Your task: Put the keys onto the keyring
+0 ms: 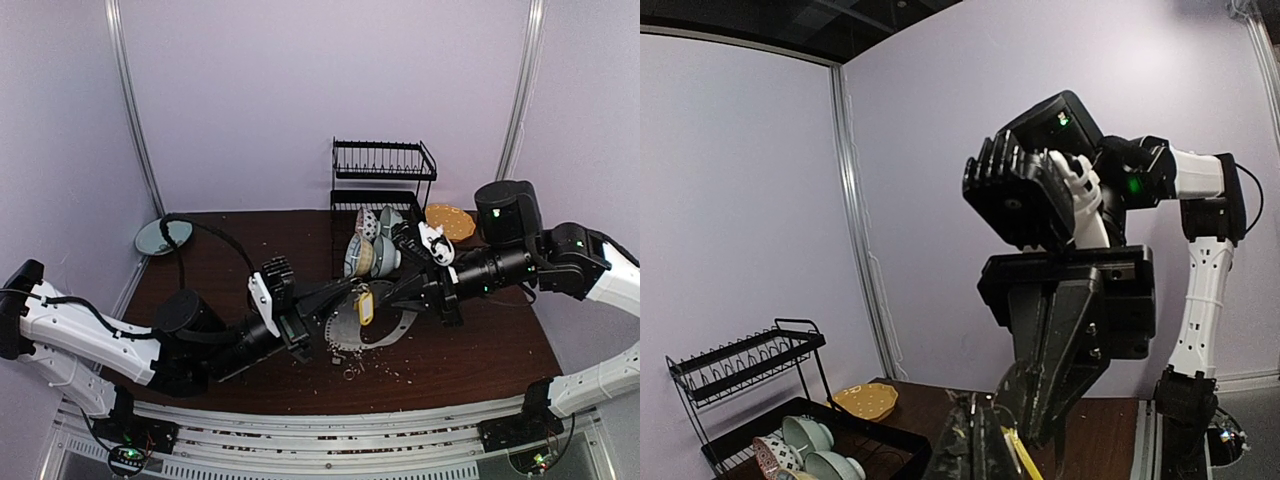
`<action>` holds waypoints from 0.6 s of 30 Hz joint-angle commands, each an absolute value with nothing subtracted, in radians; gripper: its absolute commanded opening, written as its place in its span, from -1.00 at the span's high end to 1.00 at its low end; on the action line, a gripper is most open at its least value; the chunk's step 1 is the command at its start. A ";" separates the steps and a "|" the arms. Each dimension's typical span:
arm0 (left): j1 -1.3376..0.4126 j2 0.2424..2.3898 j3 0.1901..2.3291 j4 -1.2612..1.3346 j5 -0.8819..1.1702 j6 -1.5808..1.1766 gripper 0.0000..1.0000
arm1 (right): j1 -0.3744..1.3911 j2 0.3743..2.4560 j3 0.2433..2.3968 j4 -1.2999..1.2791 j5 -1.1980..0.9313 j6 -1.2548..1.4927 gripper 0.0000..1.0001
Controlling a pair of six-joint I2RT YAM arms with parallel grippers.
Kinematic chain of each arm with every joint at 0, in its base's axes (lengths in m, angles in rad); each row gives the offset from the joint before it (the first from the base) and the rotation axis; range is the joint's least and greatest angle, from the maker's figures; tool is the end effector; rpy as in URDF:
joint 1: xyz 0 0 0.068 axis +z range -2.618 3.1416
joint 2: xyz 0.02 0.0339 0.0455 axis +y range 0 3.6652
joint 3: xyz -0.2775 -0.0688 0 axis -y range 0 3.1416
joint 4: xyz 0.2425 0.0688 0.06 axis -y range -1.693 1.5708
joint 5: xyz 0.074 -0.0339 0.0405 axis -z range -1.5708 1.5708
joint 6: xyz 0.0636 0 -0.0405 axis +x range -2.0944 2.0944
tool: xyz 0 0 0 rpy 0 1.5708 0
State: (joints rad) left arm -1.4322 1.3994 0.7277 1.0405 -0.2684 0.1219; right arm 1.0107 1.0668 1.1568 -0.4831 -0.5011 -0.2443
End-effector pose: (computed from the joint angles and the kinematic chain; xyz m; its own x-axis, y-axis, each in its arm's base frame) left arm 0.0617 -0.3206 0.3318 0.1614 -0.3084 -0.9375 0.9079 0.4188 0.0185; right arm 0.1027 0.2213 0.3883 0.0393 -0.3367 -0.9408 -0.9990 0.0088 -0.0449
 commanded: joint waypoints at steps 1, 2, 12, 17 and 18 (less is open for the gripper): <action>-1.422 1.383 0.743 1.006 -0.272 0.109 1.00 | 1.015 1.056 1.211 -0.453 -0.493 -0.272 1.00; -1.422 1.383 0.742 1.010 -0.269 0.109 1.00 | 1.015 1.058 1.208 -0.454 -0.500 -0.272 1.00; -1.412 1.407 0.732 1.035 -0.253 0.107 1.00 | 1.015 1.073 1.171 -0.401 -0.516 -0.257 1.00; -1.387 1.407 0.743 1.012 -0.197 0.049 1.00 | 1.015 1.079 1.149 -0.380 -0.515 -0.250 1.00; -1.385 1.408 0.741 1.018 -0.184 0.042 1.00 | 1.014 1.083 1.151 -0.381 -0.512 -0.250 1.00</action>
